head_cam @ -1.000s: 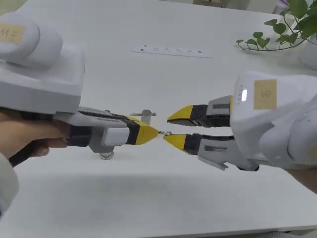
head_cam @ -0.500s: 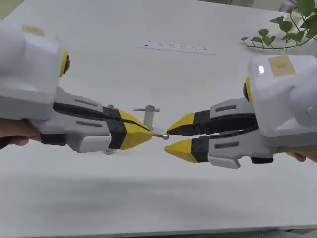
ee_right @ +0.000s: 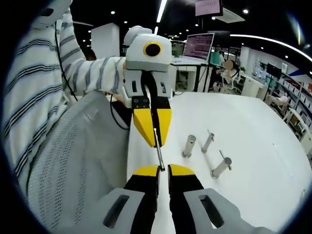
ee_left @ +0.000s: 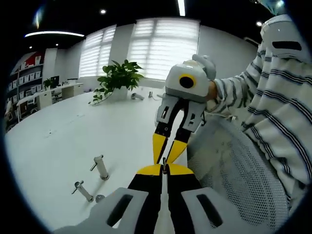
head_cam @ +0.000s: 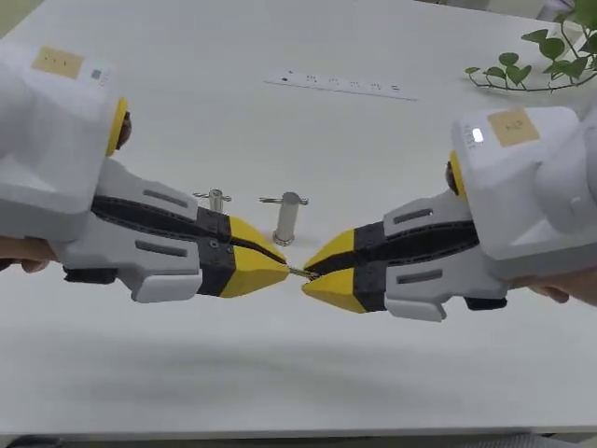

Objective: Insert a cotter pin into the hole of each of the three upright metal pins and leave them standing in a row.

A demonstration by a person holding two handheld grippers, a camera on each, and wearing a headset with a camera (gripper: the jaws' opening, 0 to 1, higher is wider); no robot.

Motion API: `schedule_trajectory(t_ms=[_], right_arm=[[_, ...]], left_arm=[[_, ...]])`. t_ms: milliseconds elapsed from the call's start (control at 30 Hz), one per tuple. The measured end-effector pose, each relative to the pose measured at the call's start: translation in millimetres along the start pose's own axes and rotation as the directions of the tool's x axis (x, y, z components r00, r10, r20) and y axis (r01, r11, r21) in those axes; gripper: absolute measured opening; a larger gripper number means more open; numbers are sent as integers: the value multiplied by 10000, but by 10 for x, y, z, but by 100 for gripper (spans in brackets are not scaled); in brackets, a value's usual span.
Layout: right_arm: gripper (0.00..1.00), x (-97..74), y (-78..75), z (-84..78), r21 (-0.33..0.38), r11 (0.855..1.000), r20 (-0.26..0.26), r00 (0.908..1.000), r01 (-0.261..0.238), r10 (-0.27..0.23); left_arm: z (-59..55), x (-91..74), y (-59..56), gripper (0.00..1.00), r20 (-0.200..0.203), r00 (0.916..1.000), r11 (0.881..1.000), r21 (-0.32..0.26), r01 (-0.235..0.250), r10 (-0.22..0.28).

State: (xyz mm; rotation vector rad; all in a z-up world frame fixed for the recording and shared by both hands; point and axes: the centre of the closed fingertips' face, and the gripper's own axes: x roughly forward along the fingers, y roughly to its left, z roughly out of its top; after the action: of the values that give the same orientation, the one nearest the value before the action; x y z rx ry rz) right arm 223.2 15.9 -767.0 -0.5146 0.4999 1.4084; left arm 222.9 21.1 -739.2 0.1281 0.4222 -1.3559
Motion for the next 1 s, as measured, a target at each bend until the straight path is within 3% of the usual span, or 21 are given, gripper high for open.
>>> schedule_trajectory(t_ms=[133, 300, 467, 633, 733, 800, 867, 900, 1000], right_arm=[[5, 18, 37, -15, -196, 9997, -126, 9998, -162, 159], [5, 15, 82, -16, -278, 9987, -133, 9990, -425, 421], [4, 26, 83, -14, -129, 9987, -156, 9986, -501, 499], [4, 48, 83, -26, 16, 9986, -258, 9983, -525, 525], [4, 66, 73, -42, 90, 9987, -271, 9984, -493, 496], [4, 77, 60, -40, 242, 9986, -181, 9987, -463, 468], [4, 86, 42, -37, 394, 9982, -66, 9989, -454, 457], [4, 91, 21, -43, 517, 9979, -34, 9992, -389, 392], [4, 98, -47, -60, 712, 9974, 29, 9999, -101, 99]], left_arm=[[-28, 8, 9, 1, -108, 9999, 10000, -41, 0, 0], [-144, 18, 4, 1, -455, 9989, 9999, 70, 135, -132], [-150, 79, -69, 1, -559, 9984, 9998, 171, 70, -60], [-163, 103, -84, 2, -572, 9984, 9998, -206, -27, 15], [-197, 84, -54, 4, -642, 9979, 9997, -210, -112, 99], [-215, 65, -22, 11, -614, 9979, 9995, -235, -197, 182], [-188, 28, 85, 18, -193, 9982, 9983, 92, -572, 574], [-181, 8, 122, 20, -26, 9976, 9975, -45, -698, 698], [-229, -83, 266, 27, 21, 9934, 9926, -405, -1148, 1150]])
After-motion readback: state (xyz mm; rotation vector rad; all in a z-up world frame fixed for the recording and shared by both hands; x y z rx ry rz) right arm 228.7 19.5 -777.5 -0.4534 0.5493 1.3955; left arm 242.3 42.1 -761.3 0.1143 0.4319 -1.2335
